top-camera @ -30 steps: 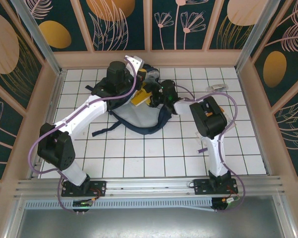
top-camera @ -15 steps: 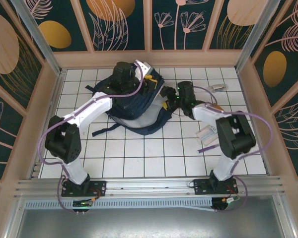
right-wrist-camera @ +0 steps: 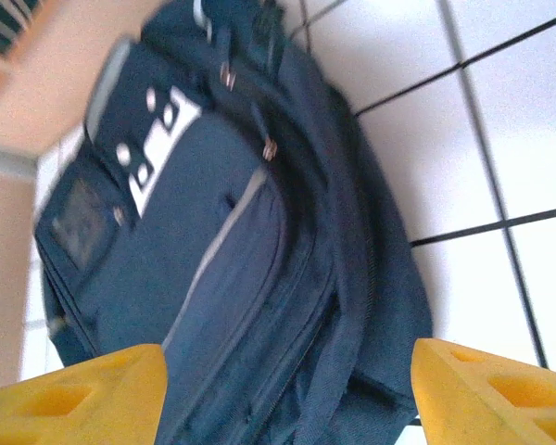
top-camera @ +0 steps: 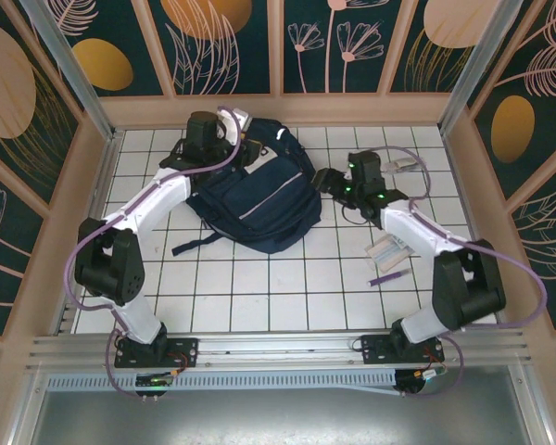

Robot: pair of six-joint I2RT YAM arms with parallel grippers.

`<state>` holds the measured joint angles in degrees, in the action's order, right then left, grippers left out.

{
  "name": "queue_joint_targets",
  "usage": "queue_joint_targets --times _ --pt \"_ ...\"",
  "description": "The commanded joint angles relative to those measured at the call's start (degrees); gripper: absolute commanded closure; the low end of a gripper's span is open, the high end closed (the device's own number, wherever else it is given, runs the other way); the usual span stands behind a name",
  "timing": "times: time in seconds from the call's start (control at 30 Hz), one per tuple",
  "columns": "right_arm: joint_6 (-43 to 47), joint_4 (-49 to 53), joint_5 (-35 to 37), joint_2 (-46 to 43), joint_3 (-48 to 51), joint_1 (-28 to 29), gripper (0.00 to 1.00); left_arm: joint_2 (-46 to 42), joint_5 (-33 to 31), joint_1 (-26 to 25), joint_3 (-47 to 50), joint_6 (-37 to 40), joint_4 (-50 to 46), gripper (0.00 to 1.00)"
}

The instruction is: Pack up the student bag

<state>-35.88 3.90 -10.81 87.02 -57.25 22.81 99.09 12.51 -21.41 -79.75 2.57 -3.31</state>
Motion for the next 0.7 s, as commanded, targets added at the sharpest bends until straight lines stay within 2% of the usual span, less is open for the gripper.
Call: queue_joint_targets --times 0.0,0.13,0.27,0.4,0.57,0.67 --pt "6.8 2.21 -3.36 5.1 -2.57 2.59 0.3 -0.54 -12.34 1.91 4.99 -0.02 -3.62 0.46" --pt "0.55 -2.31 -5.87 10.27 -1.53 1.41 0.31 2.33 -9.27 3.39 10.25 0.93 -0.01 0.47" --pt "-1.98 -5.23 -5.78 14.28 -2.86 0.29 0.35 5.1 -1.82 3.24 13.45 0.06 1.32 0.5" --pt "-3.45 -8.86 -4.23 17.27 -4.38 -2.03 0.39 3.31 4.18 2.54 18.87 -1.3 3.59 0.5" --pt "-5.6 -15.4 -8.19 22.91 -8.15 -5.05 0.59 1.24 8.43 -1.4 22.65 -3.91 3.31 0.51" --pt "-6.18 -17.19 -8.78 26.66 -12.13 -5.41 0.65 -0.48 10.87 -4.66 23.67 -6.07 3.86 0.51"
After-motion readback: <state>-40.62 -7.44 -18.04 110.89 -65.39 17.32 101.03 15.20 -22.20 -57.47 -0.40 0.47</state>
